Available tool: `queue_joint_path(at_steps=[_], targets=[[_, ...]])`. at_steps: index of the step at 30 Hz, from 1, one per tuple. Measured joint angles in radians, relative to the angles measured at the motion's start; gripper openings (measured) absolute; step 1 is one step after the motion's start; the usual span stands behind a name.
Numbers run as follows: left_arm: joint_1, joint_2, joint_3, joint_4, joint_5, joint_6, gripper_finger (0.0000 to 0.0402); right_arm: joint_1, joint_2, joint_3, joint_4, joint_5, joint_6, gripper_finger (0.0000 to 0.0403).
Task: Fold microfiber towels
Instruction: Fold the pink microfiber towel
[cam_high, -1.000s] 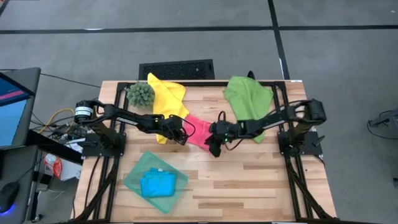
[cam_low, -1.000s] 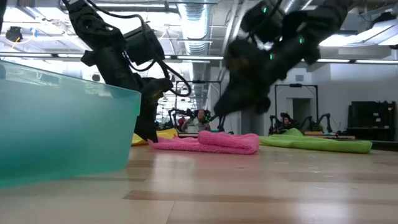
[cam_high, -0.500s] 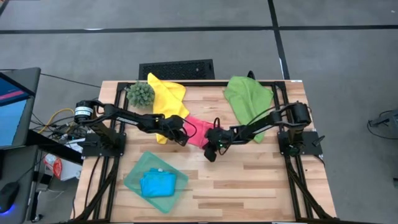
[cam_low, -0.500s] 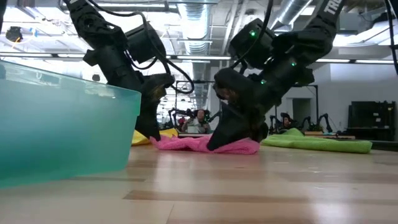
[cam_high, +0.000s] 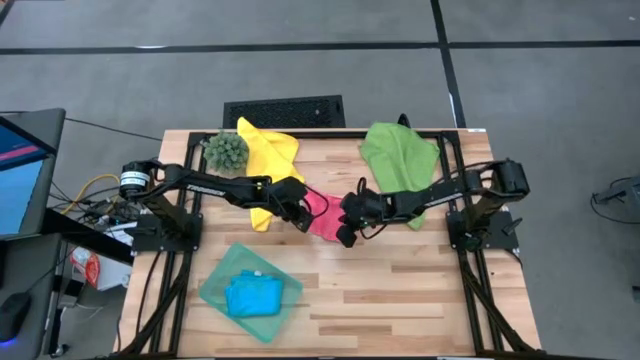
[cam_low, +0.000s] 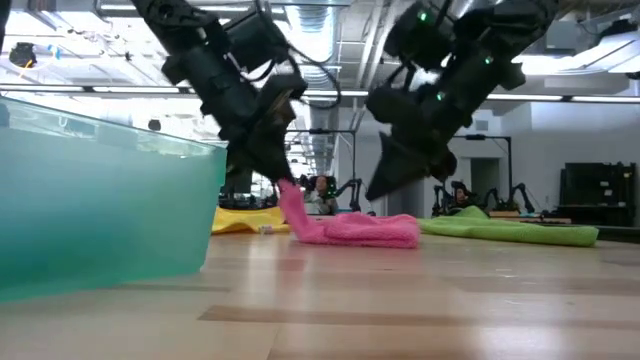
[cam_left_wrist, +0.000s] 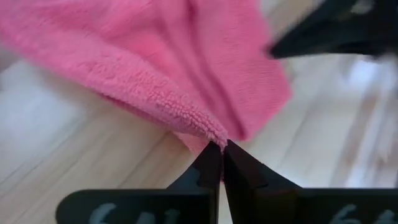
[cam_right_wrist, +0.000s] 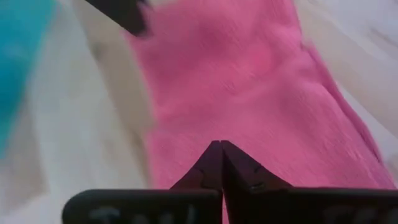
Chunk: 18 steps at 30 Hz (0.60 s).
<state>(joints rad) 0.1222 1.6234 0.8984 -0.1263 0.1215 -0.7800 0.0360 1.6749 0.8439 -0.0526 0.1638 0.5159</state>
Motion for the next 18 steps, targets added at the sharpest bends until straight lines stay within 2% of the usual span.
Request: queue_joint_path(at_steps=[5,9,13,18], targets=[[-0.018,0.000,0.049,-0.034,0.007,0.053,0.0000,-0.015,0.038,-0.007,-0.037,-0.001,0.005,0.0019],[-0.034,0.002,0.069,-0.034,0.015,0.070,0.0000,-0.026,0.066,-0.003,0.009,-0.009,0.007,0.0023],[-0.046,0.069,0.104,-0.041,0.059,0.103,0.0000,-0.026,0.094,-0.001,0.046,-0.013,0.007,0.0020],[-0.049,0.195,0.209,-0.019,0.117,0.136,0.0000,-0.026,0.108,-0.002,0.048,-0.034,0.025,0.0020]])
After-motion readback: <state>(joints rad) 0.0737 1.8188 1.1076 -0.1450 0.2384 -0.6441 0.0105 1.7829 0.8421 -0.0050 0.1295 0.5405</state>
